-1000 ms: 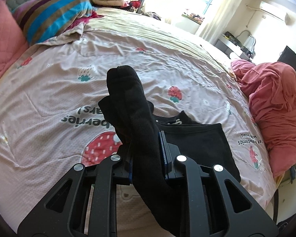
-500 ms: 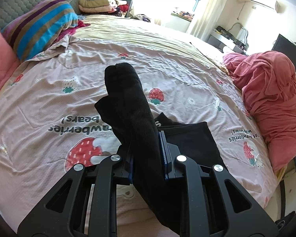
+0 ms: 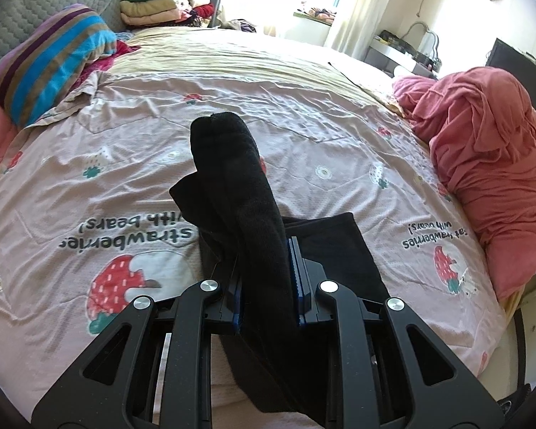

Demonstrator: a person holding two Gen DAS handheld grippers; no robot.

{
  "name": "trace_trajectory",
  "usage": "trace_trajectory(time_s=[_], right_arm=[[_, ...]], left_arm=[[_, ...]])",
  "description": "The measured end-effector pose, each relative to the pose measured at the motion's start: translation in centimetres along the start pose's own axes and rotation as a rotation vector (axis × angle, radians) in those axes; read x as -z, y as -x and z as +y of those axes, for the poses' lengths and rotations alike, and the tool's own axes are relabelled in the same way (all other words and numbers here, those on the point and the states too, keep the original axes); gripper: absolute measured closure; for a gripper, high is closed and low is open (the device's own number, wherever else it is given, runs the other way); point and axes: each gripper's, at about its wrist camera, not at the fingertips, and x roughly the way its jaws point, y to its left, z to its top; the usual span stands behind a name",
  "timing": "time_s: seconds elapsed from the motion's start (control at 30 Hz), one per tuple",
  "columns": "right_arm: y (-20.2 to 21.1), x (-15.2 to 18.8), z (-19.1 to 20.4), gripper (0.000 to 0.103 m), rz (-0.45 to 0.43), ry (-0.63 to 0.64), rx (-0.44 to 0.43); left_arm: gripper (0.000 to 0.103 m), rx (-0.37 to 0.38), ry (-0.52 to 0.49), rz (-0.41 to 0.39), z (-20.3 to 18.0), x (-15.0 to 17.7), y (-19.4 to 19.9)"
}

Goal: Fold small clothes
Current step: 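Lift the gripped edge with both grippers and fold it over the sweatshirt, then open the left gripper and release the folded edge, then press the folded edge down with the right gripper and release it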

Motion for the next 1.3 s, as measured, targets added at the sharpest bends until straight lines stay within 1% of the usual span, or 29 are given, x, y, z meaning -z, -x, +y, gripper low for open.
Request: trace_trajectory(time_s=[0.3, 0.43, 0.6, 0.7, 0.73, 0.77, 0.8, 0.87, 0.9, 0.97, 1.0, 1.07, 1.17, 1.2, 1.23, 1.27, 1.3], right_arm=[[-0.6, 1.7, -3.1, 0.096, 0.065, -0.088, 0.022], [-1.2, 2.6, -4.5, 0.096, 0.100, -0.127, 0.019], [-2.0, 3.9, -6.7, 0.096, 0.168, -0.241, -0.008], [-2.6, 4.8, -8.6, 0.095, 0.215, -0.352, -0.051], [-2.8, 5.0, -9.1, 0.094, 0.229, -0.382, -0.064], [-2.8, 5.3, -9.5, 0.094, 0.242, -0.404, -0.068], [-2.9, 5.6, -9.9, 0.093, 0.254, -0.420, -0.067], [-3.1, 5.9, -10.4, 0.092, 0.268, -0.445, -0.078], [-3.1, 6.1, -10.7, 0.091, 0.278, -0.463, -0.080], [-3.1, 6.4, -11.1, 0.089, 0.285, -0.482, -0.078], [-3.2, 6.6, -11.5, 0.088, 0.290, -0.501, -0.081], [-3.3, 7.0, -12.2, 0.083, 0.302, -0.536, -0.083], [-3.4, 7.5, -13.2, 0.078, 0.319, -0.581, -0.096], [-3.3, 7.5, -13.3, 0.075, 0.320, -0.584, -0.096], [-3.3, 7.4, -13.3, 0.074, 0.318, -0.585, -0.098], [-3.2, 7.4, -13.3, 0.073, 0.316, -0.585, -0.102], [-3.1, 7.2, -13.3, 0.068, 0.315, -0.583, -0.109]], left_arm=[[0.090, 0.000, -0.046, 0.067, -3.3, 0.1, -3.9], [0.088, 0.007, -0.054, 0.105, -4.5, 0.5, -5.9], [0.085, 0.007, -0.066, 0.151, -5.9, 1.0, -8.2], [0.077, 0.009, -0.071, 0.183, -6.7, 1.2, -9.8], [0.072, 0.013, -0.068, 0.197, -7.0, 1.2, -10.4], [0.067, 0.020, -0.066, 0.206, -7.2, 1.1, -10.8], [0.065, 0.026, -0.068, 0.218, -7.6, 1.0, -11.3], [0.056, 0.027, -0.081, 0.228, -8.3, 0.8, -11.9], [0.054, 0.029, -0.088, 0.232, -8.6, 0.8, -12.2], [0.046, 0.054, -0.095, 0.244, -9.3, 0.8, -12.7], [0.045, 0.069, -0.091, 0.248, -9.4, 0.8, -12.8], [0.033, 0.108, -0.065, 0.236, -9.4, 0.9, -12.3], [0.032, 0.123, -0.060, 0.197, -9.1, 0.8, -10.9], [0.032, 0.116, -0.061, 0.179, -8.7, 0.8, -10.4], [0.032, 0.107, -0.063, 0.167, -8.5, 0.9, -10.1], [0.032, 0.082, -0.069, 0.143, -7.9, 1.0, -9.4], [0.032, 0.064, -0.070, 0.130, -7.4, 1.1, -9.0]])
